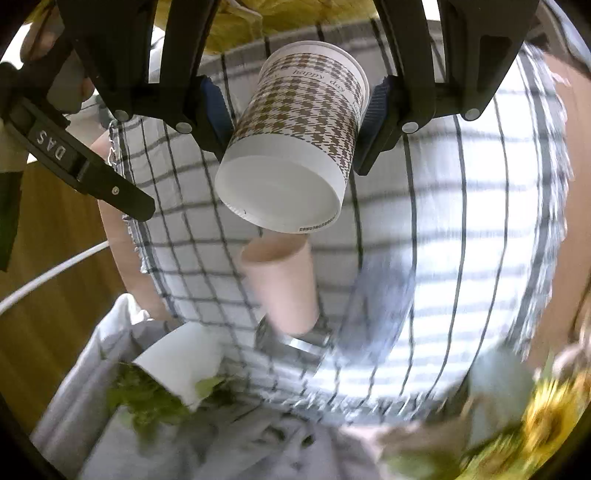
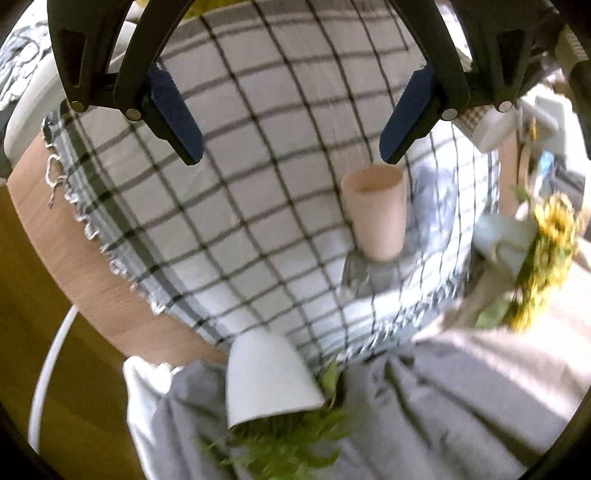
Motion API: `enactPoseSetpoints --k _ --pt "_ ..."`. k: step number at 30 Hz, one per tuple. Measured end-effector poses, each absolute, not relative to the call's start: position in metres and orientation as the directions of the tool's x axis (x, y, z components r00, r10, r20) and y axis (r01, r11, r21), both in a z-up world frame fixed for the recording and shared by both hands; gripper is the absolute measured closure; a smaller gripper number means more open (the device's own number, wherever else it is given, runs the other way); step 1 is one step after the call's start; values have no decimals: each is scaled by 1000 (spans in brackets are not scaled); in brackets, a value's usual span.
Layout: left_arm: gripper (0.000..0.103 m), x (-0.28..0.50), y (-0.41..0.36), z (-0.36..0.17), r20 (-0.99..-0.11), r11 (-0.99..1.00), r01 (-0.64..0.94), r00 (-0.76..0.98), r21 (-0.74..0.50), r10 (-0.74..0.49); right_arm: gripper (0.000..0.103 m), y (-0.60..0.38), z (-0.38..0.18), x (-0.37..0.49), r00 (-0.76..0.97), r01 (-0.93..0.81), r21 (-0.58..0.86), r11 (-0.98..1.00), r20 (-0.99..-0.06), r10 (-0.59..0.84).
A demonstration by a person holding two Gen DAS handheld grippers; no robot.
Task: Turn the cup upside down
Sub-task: 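Carry the held houndstooth cup with the left tool toward the right tool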
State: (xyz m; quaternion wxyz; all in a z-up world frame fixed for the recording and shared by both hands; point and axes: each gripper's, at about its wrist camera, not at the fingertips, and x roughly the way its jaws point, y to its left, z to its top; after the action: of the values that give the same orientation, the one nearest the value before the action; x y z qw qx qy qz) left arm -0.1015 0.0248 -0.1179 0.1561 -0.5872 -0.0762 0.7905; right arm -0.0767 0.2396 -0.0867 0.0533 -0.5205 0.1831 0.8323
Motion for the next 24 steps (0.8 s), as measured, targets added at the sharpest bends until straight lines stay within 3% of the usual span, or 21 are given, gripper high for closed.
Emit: enactPoseSetpoints --k 8,24 --pt "42 -111 23 -161 -921 -939 -66 -181 -338 345 7 231 -109 -64 -378 -259 181 -949 -923 -73" --pt "41 -140 38 -198 -950 -957 -92 -127 -274 284 7 221 -136 -79 -335 -249 61 -966 -942 26"
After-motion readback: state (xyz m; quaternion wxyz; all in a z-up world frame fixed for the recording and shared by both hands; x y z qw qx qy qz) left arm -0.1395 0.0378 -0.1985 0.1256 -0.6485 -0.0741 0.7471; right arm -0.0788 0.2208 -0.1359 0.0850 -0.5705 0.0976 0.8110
